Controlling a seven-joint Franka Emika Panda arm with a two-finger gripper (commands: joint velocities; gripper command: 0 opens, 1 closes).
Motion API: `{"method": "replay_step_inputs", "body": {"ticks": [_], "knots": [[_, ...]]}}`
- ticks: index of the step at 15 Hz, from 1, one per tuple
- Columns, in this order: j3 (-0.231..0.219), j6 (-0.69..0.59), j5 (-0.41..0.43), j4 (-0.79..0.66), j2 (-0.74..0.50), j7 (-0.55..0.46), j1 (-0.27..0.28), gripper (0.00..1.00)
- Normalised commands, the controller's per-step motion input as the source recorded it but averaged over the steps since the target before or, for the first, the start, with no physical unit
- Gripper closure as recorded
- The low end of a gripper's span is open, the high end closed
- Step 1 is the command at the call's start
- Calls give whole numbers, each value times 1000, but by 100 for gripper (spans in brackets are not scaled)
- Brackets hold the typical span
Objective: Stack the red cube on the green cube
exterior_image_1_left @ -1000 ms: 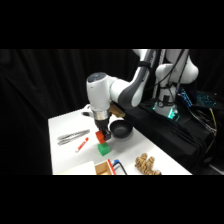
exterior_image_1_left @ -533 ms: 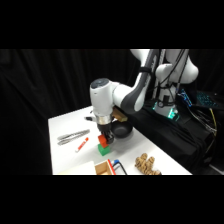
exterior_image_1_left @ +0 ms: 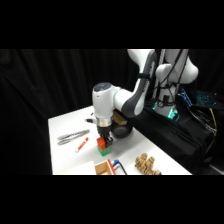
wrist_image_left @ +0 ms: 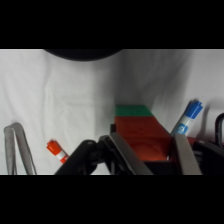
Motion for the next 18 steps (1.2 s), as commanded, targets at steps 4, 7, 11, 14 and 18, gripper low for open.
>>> {"method": "replay_step_inputs", "body": {"ticks": [4, 7, 11, 14, 18], "knots": [[142, -193, 158, -239, -406, -190, -72, 0], [89, -337, 94, -156, -431, -149, -31, 0], [2, -342, -92, -54, -378, -16, 35, 0], [13, -400, -155, 43, -356, 26, 39, 0], [66, -442, -31, 138, -285, -39, 3, 0]]}}
